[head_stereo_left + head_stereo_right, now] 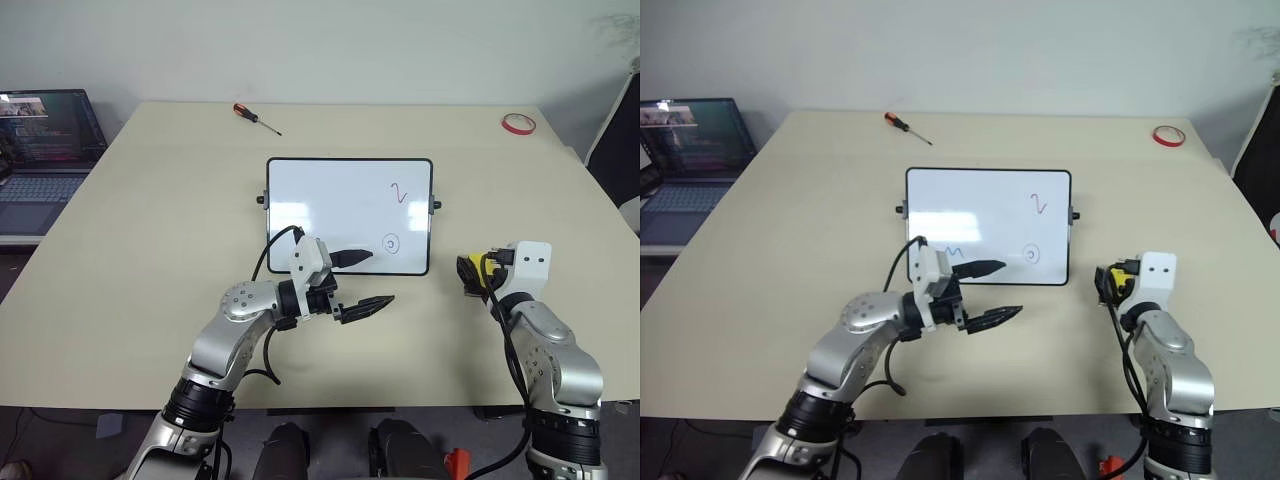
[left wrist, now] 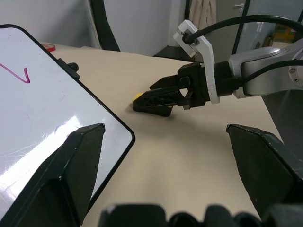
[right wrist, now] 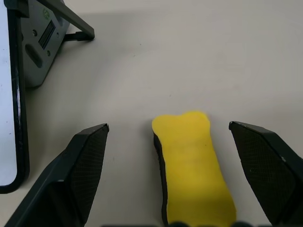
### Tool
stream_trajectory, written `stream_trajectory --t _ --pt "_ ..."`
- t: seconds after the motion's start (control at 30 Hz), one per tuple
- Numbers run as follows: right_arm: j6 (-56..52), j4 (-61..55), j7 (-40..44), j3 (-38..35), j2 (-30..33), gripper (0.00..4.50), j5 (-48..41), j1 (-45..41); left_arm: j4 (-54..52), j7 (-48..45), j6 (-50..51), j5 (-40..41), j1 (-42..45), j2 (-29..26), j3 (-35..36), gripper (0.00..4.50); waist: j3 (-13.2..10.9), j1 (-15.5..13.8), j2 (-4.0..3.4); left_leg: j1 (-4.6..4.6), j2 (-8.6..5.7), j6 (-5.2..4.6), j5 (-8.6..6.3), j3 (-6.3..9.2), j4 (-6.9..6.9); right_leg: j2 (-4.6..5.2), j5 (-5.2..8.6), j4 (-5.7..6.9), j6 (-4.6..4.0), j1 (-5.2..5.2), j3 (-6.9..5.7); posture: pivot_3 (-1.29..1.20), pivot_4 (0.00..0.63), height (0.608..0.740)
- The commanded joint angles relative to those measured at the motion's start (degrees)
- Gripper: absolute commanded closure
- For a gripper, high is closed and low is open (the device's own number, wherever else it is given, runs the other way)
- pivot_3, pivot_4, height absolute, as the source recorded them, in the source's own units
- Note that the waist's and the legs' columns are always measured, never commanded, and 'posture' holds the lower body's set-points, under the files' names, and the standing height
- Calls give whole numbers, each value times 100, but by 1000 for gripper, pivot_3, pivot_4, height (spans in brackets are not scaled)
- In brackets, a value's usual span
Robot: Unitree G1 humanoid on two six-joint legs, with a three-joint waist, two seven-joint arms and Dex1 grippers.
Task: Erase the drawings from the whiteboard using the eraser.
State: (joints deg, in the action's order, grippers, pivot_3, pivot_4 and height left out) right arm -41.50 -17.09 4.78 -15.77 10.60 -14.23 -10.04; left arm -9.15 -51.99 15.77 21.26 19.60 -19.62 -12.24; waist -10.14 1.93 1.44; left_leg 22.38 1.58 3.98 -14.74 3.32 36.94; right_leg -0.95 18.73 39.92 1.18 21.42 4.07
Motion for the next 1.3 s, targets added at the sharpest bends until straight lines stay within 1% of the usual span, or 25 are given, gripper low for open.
stream_trajectory --t 0.03,0.23,0.7,1.3 --pt "-6 -51 -50 -134 32 38 -101 -77 -257 -8 -56 3 98 2 -10 0 0 0 0 0 0 0 0 -1 0 0 0 0 0 0 1 0 150 740" --pt "-17 73 -80 -178 50 38 -146 -187 -222 2 -96 -24 82 -53 20 0 -1 3 -1 0 -1 0 0 -1 0 0 0 0 0 1 1 0 150 740" --pt "-52 182 -16 -52 110 38 -151 -144 -277 92 -96 -37 52 -58 64 0 -1 2 -1 0 -1 0 0 -1 -1 0 0 -1 0 1 1 0 150 740" --pt "-10 321 11 -70 168 38 -125 -188 -239 111 -126 -61 97 -36 78 0 -1 2 -2 0 -1 0 0 -1 -1 0 0 -1 0 1 1 0 150 740"
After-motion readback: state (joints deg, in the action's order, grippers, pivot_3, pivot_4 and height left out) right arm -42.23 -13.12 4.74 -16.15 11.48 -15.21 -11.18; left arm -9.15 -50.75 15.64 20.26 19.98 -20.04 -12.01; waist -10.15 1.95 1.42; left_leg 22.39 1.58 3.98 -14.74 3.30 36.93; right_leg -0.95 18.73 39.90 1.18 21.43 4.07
